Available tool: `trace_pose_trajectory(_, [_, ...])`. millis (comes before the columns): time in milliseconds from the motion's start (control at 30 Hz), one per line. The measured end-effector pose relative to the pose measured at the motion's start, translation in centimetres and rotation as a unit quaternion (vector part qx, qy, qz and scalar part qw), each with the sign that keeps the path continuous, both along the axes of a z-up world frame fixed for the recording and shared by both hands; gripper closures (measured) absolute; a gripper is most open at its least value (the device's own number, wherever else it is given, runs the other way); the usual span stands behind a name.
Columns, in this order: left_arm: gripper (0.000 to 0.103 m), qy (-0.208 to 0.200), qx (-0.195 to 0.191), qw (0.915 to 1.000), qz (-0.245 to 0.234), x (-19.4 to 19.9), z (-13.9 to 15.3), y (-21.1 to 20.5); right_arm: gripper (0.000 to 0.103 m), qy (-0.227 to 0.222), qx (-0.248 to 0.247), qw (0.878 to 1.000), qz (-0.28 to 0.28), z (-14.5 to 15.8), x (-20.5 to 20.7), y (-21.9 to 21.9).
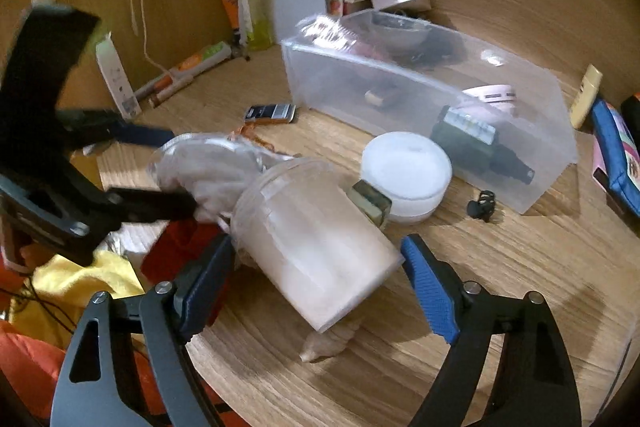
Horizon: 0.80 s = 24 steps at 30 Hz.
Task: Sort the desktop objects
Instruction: 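Move both grippers toward the white drawstring pouch and cream plastic tub, then grasp the cream tub with the right gripper while the left grasps the white pouch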
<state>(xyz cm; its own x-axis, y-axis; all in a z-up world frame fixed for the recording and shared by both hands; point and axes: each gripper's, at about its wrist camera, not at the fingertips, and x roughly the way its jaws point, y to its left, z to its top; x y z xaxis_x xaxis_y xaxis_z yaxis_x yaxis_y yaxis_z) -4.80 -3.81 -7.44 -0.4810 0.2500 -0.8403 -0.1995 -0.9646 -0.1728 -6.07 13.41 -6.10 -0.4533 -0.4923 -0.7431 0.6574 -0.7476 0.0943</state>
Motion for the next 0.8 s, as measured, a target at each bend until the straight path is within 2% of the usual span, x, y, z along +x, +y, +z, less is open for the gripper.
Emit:
trace_pose_trajectory(33, [0.008, -0.002, 0.001, 1.0000, 0.000, -0.1, -0.2, 0.1, 0.020, 0.003, -0.003, 1.000, -0.004, 0.4, 0.0, 0.3])
trace_pose_trajectory(67, [0.008, -0.007, 0.001, 1.0000, 0.000, -0.4, -0.5, 0.3, 0.025, 0.008, -0.005, 1.000, -0.007, 0.6, 0.0, 0.5])
trace_pose_trajectory(100, [0.008, -0.010, 0.003, 0.9999, -0.001, -0.6, -0.6, 0.4, 0.041, 0.017, -0.006, 1.000, -0.013, 1.0, 0.1, 0.8])
trace_pose_trajectory(200, [0.006, -0.009, -0.003, 0.9999, -0.009, -1.1, -1.0, 1.1, 0.055, 0.005, -0.032, 0.999, -0.004, 2.3, -0.4, 2.0])
trace_pose_trajectory(267, [0.006, -0.006, -0.011, 0.9998, -0.015, -1.5, -1.1, 1.5, 0.063, 0.017, -0.016, 1.000, -0.010, 2.4, -0.4, 2.0])
trace_pose_trajectory(333, [0.006, -0.001, -0.020, 0.9996, -0.021, -1.9, -1.2, 1.9, 0.063, 0.013, -0.010, 1.000, -0.006, 2.1, -0.4, 1.8])
trace_pose_trajectory(400, [0.006, 0.004, -0.024, 0.9995, -0.021, -2.2, -1.4, 2.1, 0.059, -0.007, -0.009, 1.000, -0.005, 1.5, -0.7, 1.7])
trace_pose_trajectory(467, [0.008, 0.013, -0.028, 0.9993, -0.023, -2.4, -1.4, 2.3, 0.040, -0.014, -0.004, 1.000, -0.010, 0.8, -0.7, 1.6])
trace_pose_trajectory(500, [0.012, 0.020, -0.031, 0.9991, -0.023, -2.4, -1.4, 2.3, 0.033, -0.012, -0.002, 1.000, -0.013, 0.6, -0.6, 1.6])
trace_pose_trajectory(600, [0.025, 0.027, -0.032, 0.9989, -0.021, -2.6, -1.5, 2.2, 0.029, -0.010, 0.005, 1.000, -0.013, 0.0, -0.5, 1.4])
trace_pose_trajectory(633, [0.026, 0.031, -0.031, 0.9989, -0.018, -2.7, -1.5, 2.1, 0.029, -0.013, 0.007, 1.000, -0.008, -0.4, -0.6, 1.2])
trace_pose_trajectory(800, [0.048, 0.046, -0.022, 0.9987, -0.009, -2.6, -0.9, 1.5, 0.029, -0.014, 0.034, 0.999, 0.004, -1.9, -0.9, -0.3])
